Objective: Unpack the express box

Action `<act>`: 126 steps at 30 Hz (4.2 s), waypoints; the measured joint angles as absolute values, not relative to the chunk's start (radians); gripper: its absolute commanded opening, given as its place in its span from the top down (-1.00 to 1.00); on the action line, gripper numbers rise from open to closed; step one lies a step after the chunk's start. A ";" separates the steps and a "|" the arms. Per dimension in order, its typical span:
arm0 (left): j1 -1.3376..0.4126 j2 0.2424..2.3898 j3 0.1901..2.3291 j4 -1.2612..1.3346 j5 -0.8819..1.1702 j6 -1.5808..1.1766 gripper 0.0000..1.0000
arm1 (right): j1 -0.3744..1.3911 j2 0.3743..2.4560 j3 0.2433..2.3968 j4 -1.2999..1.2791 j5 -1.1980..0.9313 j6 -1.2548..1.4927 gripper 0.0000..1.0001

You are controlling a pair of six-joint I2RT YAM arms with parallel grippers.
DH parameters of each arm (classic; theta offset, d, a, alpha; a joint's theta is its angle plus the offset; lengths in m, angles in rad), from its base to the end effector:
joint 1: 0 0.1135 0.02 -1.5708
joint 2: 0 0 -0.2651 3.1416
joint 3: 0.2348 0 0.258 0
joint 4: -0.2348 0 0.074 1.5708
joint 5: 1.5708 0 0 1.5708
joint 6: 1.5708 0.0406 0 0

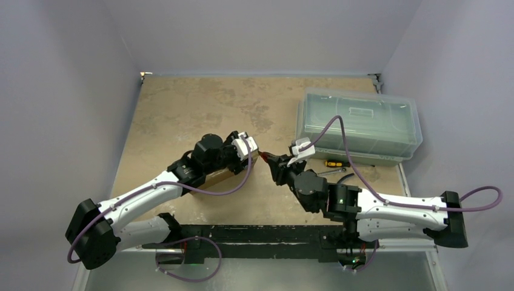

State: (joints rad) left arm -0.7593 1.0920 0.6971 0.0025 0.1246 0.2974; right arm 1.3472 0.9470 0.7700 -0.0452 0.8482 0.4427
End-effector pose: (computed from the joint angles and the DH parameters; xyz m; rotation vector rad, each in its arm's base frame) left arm 0.1838 -0.1814 0.2640 1.0708 1.6705 -0.4237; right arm 0.0787 0.2088 0.3214 -0.1850 1.7400 0.5615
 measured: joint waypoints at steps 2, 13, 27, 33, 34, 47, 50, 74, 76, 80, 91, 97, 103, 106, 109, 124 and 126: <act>-0.759 1.088 0.694 0.002 0.121 0.297 0.28 | 1.361 0.945 0.745 -0.005 0.862 0.427 1.00; -0.760 1.087 0.691 0.004 0.128 0.299 0.29 | 1.415 0.986 0.775 0.003 0.960 0.385 1.00; -0.751 1.106 0.692 0.039 0.122 0.280 0.31 | 1.464 0.879 1.150 -0.249 1.034 0.352 1.00; -0.746 1.147 0.788 -0.015 0.050 0.137 0.14 | 1.464 0.768 1.132 -0.346 1.115 0.398 1.00; -0.741 1.171 0.850 -0.046 0.028 0.081 0.15 | 1.464 0.751 1.123 -0.377 1.127 0.420 1.00; -0.330 1.391 0.909 0.147 0.172 -0.776 0.06 | 1.464 0.763 1.082 -0.525 1.150 0.527 1.00; -0.332 1.430 0.749 0.268 0.194 -0.976 0.05 | 1.464 0.791 1.082 -0.527 1.124 0.532 1.00; -0.322 1.142 0.718 -0.222 -0.201 -0.992 -0.80 | 1.457 0.988 1.036 -0.463 0.948 0.608 1.00; -0.310 1.081 0.709 -0.294 -0.206 -0.975 -0.67 | 1.433 1.007 1.018 -0.476 0.921 0.626 1.00; -0.308 1.007 0.640 -0.355 -0.149 -0.965 -0.27 | 1.319 1.080 0.995 -0.538 0.863 0.649 1.00; -0.380 1.015 0.432 -0.387 -0.028 -1.015 0.08 | 1.070 1.221 0.915 -0.520 0.680 0.557 1.00; -0.574 1.092 0.419 -0.271 -0.005 -1.118 0.08 | 0.976 1.357 0.958 -0.382 0.567 0.456 1.00; -0.597 1.133 0.442 -0.250 -0.013 -1.137 -0.30 | 0.908 1.481 1.118 -0.360 0.567 0.374 1.00; -0.590 1.089 0.456 -0.294 -0.044 -1.132 -0.45 | 0.910 1.495 1.179 -0.372 0.609 0.345 1.00; -0.532 0.991 0.468 -0.386 -0.072 -1.113 -0.54 | 0.915 1.461 1.195 -0.407 0.673 0.317 1.00; -0.340 1.072 0.783 -0.362 -0.012 -0.744 -0.54 | 1.179 1.298 1.065 -0.130 0.564 0.301 1.00; -0.323 1.163 0.799 -0.316 0.047 -0.695 -0.49 | 1.186 1.335 1.035 -0.080 0.549 0.307 1.00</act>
State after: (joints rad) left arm -0.3233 1.1633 0.7990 -0.3161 0.0475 -0.6949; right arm 1.1862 1.3350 1.0351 -0.0795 0.5488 0.3069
